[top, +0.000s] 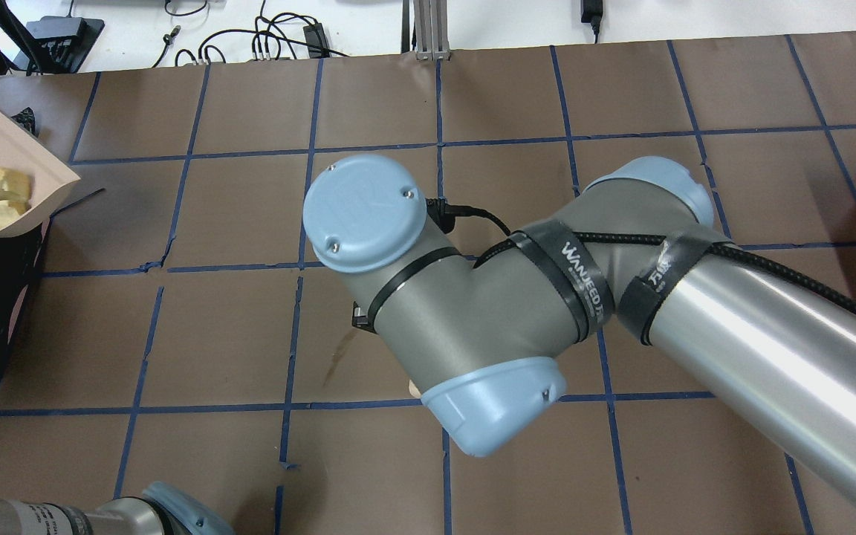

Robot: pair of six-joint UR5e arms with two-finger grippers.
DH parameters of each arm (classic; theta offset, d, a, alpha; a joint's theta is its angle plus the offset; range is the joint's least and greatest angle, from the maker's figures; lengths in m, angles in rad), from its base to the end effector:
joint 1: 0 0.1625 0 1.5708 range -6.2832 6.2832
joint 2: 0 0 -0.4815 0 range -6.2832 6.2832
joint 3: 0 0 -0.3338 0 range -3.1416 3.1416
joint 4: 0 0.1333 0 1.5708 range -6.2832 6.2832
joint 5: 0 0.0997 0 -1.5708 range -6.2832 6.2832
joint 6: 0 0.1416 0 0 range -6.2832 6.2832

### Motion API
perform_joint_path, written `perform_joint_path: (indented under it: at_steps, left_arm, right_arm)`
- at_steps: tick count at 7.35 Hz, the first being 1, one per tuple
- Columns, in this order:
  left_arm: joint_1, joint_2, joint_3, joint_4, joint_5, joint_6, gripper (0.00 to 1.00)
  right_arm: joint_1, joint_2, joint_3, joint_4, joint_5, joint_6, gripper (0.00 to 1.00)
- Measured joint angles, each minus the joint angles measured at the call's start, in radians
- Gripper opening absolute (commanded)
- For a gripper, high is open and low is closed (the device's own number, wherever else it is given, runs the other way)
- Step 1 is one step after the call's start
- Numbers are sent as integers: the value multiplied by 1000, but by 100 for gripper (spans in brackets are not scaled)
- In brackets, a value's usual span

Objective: Sweep and dump trash in nearest bin
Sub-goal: 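Lift the loaded dustpan with the left gripper while the right gripper withdraws the brush, then hold the dustpan over the black trash bag with the left gripper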

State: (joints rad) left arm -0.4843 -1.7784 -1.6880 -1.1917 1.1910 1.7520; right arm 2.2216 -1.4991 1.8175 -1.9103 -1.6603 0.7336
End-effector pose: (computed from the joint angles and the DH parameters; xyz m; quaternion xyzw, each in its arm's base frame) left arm 0.3757 -0.4076 0.4012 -0.3255 -0.9261 0.1905 0.0021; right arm 0.3711 -0.2882 0.3994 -0.0418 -0.9981 0.0367 0.0277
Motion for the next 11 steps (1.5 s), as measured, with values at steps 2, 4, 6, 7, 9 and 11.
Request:
perform_joint_path:
  at_steps: [2, 4, 6, 7, 9, 11]
  left_arm:
    - [66, -16, 114, -114, 21, 17, 3]
    - [95, -59, 244, -157, 128, 45, 3]
    - [100, -128, 350, -151, 257, 92, 3]
    - [100, -159, 370, -131, 295, 107, 3]
    - [87, -188, 367, -75, 400, 114, 3]
    - [45, -212, 357, -7, 486, 111, 3]
  right_arm:
    - [83, -18, 82, -98, -5, 85, 8]
    - [118, -33, 197, -220, -11, 58, 8]
    - [118, -74, 284, -266, -15, 10, 8]
    - [114, -94, 318, -287, -15, 2, 8]
    - [107, -110, 353, -328, -10, -8, 8]
    - [83, -112, 392, -371, -6, -38, 8]
